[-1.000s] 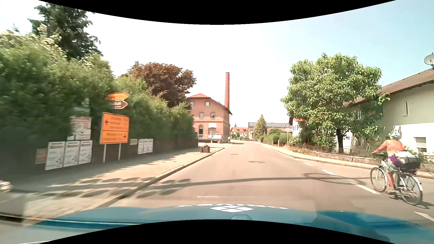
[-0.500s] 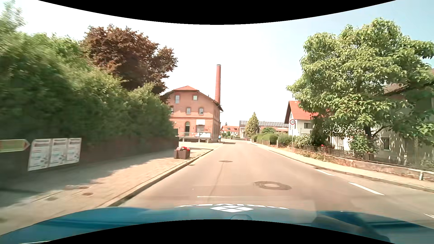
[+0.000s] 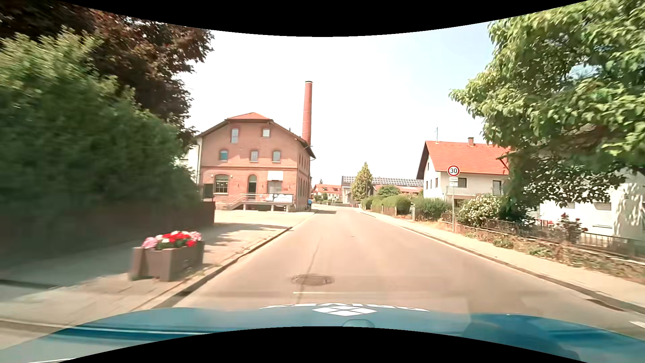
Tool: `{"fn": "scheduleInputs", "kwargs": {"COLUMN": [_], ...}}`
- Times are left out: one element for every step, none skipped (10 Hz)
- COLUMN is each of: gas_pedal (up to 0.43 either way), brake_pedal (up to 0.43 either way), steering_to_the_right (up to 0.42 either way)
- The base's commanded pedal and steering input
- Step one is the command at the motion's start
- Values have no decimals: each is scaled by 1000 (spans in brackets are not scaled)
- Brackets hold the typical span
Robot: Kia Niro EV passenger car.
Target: Follow the waypoints while adhering to traffic rules and regulations
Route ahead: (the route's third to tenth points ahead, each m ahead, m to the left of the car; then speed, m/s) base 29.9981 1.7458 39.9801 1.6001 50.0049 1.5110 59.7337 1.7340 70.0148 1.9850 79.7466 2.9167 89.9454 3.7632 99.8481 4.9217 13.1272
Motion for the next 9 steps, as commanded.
{"fn": "scheduleInputs", "kwargs": {"gas_pedal": [248,228,228,209,209,209,209,197,189], "brake_pedal": [0,0,0,0,0,0,0,0,0], "steering_to_the_right": [40,40,40,40,39,36,31,28,26]}}
